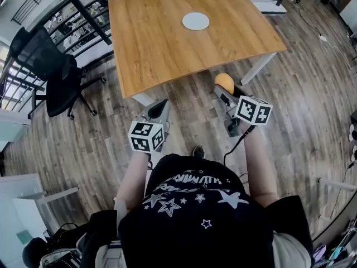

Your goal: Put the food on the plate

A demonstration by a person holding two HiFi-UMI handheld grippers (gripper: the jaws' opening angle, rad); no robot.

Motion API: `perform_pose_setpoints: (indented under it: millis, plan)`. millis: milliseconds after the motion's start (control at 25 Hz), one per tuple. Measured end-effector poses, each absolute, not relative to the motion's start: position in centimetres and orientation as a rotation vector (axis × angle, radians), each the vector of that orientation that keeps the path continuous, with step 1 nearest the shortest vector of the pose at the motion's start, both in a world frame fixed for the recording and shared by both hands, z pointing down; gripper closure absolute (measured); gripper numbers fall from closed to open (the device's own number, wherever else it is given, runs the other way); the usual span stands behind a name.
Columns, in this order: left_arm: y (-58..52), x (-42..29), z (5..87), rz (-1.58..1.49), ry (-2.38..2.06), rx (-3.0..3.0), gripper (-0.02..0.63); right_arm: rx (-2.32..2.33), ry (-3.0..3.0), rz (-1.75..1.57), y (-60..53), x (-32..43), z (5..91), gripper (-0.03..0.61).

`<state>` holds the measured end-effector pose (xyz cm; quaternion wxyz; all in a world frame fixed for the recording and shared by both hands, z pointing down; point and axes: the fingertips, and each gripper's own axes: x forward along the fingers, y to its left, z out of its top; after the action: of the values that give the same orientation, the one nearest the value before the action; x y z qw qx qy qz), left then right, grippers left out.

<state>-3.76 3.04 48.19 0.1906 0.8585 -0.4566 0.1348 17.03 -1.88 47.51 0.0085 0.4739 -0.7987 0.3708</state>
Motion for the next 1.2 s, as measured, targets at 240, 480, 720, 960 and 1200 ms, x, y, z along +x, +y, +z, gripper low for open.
perform_pose_setpoints:
  millis: [240,480,720,960,1200]
  plan:
    - [2.0,-2.5,48.0,0.398,-1.286,2.420,0.612,1.451,-2.515,1.200,-3.2,17.7,47.8,0.236]
    - [0.1,-2.7,48.3,0.379,-1.302,2.414,0.612,1.457,-2.499,1.202,-5.0,18.3,48.5,0.236]
    - [-4.1,-2.4,49.2,0.356,-1.281,2.402,0.612,1.485,-2.466,1.176,-8.5,19.4,48.6,0.236]
    - [-10.5,-1.9,49.2,0.347,-1.252,2.431,0.612,1.515,-2.439,1.176,-14.2,19.7,48.6,0.236]
    - [-17.2,-2.1,49.1,0.340,-1.236,2.423,0.612,1.526,-2.420,1.193,-20.4,19.5,48.7,0.235]
